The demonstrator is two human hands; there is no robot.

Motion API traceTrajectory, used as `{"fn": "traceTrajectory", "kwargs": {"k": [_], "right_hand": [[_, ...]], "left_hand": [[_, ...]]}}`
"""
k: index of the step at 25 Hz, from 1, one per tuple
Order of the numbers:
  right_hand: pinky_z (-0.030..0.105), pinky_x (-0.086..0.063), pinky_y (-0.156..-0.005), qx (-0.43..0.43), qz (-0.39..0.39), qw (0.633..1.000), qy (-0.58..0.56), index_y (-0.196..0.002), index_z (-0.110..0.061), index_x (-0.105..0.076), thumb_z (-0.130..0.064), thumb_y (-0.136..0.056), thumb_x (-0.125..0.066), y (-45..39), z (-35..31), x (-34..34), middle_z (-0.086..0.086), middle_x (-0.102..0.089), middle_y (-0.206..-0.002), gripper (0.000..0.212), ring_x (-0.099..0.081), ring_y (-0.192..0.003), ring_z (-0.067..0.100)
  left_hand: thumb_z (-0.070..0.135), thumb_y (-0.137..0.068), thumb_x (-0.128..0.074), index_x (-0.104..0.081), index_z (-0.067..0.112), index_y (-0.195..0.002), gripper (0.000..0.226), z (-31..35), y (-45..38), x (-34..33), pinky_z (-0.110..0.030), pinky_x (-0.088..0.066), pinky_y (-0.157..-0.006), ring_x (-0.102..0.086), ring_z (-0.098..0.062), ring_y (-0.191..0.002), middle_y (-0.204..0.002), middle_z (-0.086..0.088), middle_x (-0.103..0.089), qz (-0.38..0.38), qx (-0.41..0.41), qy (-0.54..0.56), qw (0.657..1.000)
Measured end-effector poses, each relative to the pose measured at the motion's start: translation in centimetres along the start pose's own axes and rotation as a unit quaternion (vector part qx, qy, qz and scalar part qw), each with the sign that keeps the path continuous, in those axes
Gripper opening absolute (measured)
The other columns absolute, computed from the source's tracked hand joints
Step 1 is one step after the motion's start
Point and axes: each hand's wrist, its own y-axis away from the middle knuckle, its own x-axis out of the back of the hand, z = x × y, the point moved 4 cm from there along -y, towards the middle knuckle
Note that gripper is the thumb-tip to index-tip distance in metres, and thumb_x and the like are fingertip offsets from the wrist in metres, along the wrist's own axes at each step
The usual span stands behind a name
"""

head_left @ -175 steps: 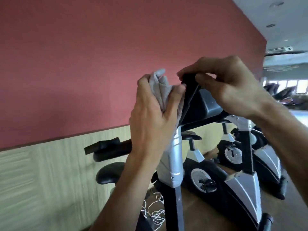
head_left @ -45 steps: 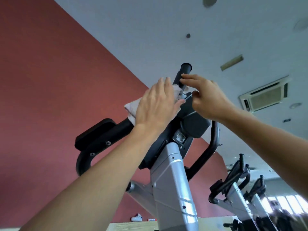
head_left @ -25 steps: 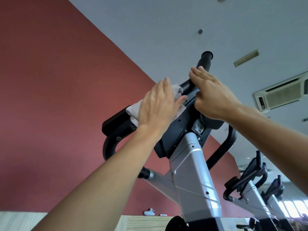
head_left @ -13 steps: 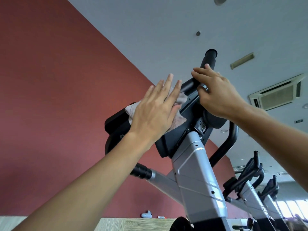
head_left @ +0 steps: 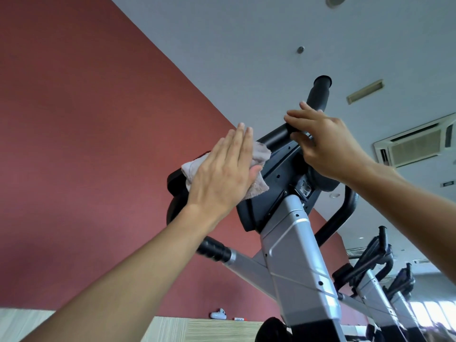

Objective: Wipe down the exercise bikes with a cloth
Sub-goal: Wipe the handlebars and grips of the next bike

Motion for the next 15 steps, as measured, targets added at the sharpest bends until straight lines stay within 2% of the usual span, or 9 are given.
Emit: {"fn": "traceTrajectory", "kwargs": {"k": [3, 5, 8, 11, 15], "right_hand": [[0.05, -0.03, -0.121, 0.016, -0.001, 1.0, 0.01, -0.128, -0.004, -0.067, 0.004, -0.095, -0.06, -0.4, -0.7, -0.3, 0.006, -0.064, -0.137, 0.035, -0.041, -0.145, 0.026], [0.051, -0.035, -0.118, 0.015, 0.017, 1.0, 0.001, -0.12, -0.002, -0.071, 0.009, -0.092, -0.058, -0.5, -1.0, -0.1, 0.007, -0.069, -0.13, 0.033, -0.045, -0.143, 0.025], [0.043, -0.03, -0.121, 0.003, 0.022, 1.0, -0.003, -0.128, -0.004, -0.068, 0.007, -0.095, -0.057, 0.1, -1.5, -0.3, 0.003, -0.064, -0.138, 0.036, -0.042, -0.144, 0.019], [0.04, -0.029, -0.122, 0.016, -0.002, 1.0, -0.016, -0.135, -0.006, -0.063, 0.004, -0.096, -0.057, 0.5, -2.6, -0.5, 0.004, -0.06, -0.143, 0.041, -0.041, -0.145, 0.017], [0.029, -0.029, -0.118, 0.045, -0.041, 0.998, -0.011, -0.136, -0.005, -0.063, 0.009, -0.092, -0.053, 0.0, -4.3, -1.4, 0.008, -0.06, -0.142, 0.047, -0.043, -0.144, 0.016]], "left_hand": [[0.043, -0.105, -0.029, -0.042, -0.006, -0.148, 0.067, 1.4, -3.0, -0.5, -0.04, -0.044, -0.112, -0.054, -0.034, -0.136, -0.15, -0.025, -0.049, -0.004, 0.008, -0.006, 1.0], [0.046, -0.104, -0.025, -0.041, -0.004, -0.15, 0.07, 2.6, -4.8, -0.8, -0.039, -0.043, -0.113, -0.052, -0.031, -0.137, -0.15, -0.023, -0.049, -0.022, 0.018, 0.002, 1.0], [0.047, -0.108, -0.032, -0.04, -0.003, -0.151, 0.066, 1.0, -1.6, -0.5, -0.039, -0.043, -0.114, -0.051, -0.032, -0.139, -0.153, -0.023, -0.047, 0.008, 0.047, 0.001, 0.999], [0.045, -0.111, -0.036, -0.04, -0.004, -0.151, 0.064, -1.6, 3.8, 0.7, -0.044, -0.041, -0.117, -0.045, -0.034, -0.143, -0.156, -0.022, -0.042, 0.019, 0.067, -0.013, 0.997], [0.044, -0.107, -0.034, -0.047, -0.003, -0.147, 0.063, -0.7, 1.0, 0.2, -0.045, -0.042, -0.115, -0.049, -0.032, -0.14, -0.151, -0.022, -0.049, 0.008, 0.096, -0.013, 0.995]]}}
